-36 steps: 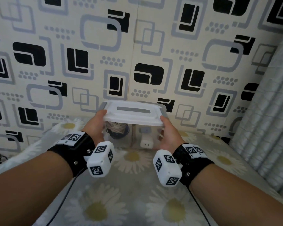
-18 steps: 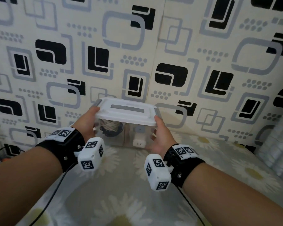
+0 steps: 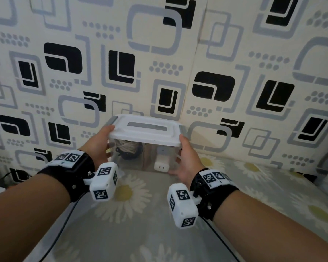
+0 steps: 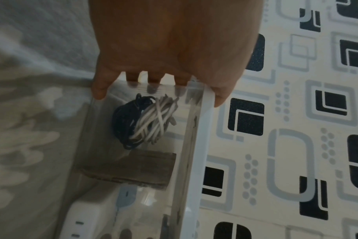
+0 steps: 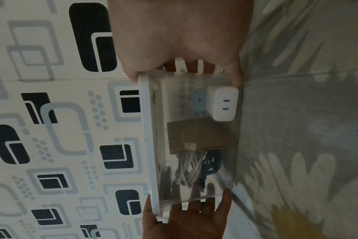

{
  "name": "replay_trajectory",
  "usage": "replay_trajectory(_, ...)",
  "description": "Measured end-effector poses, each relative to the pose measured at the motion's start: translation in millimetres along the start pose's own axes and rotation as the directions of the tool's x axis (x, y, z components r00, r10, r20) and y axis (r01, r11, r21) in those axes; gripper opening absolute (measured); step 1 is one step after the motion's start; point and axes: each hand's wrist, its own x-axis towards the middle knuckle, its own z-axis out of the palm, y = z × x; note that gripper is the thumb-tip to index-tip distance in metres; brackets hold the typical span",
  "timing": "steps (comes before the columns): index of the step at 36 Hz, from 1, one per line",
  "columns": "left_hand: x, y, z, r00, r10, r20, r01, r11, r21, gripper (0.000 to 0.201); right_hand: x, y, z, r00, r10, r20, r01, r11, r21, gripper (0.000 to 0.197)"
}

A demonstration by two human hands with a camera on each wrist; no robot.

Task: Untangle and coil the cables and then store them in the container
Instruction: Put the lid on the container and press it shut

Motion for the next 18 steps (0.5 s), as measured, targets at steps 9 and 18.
replay_trajectory(9, 19.5, 10.0, -4.1, 1.0, 0.008, 0.008, -0.008, 1.0, 0.007, 0.035, 20.2, -1.0, 9.5, 1.0, -0.013, -0.004, 0.012, 0.998, -0.054, 0.034)
replay_trajectory(18, 23.0, 11.8, -4.1, 0.999, 0.032, -0.004, -0.032, 0.999, 0.021, 0.039, 38.8, 1.6, 12.1, 0.999, -0.032, 0.025, 0.033, 0.998, -0.06, 0.036)
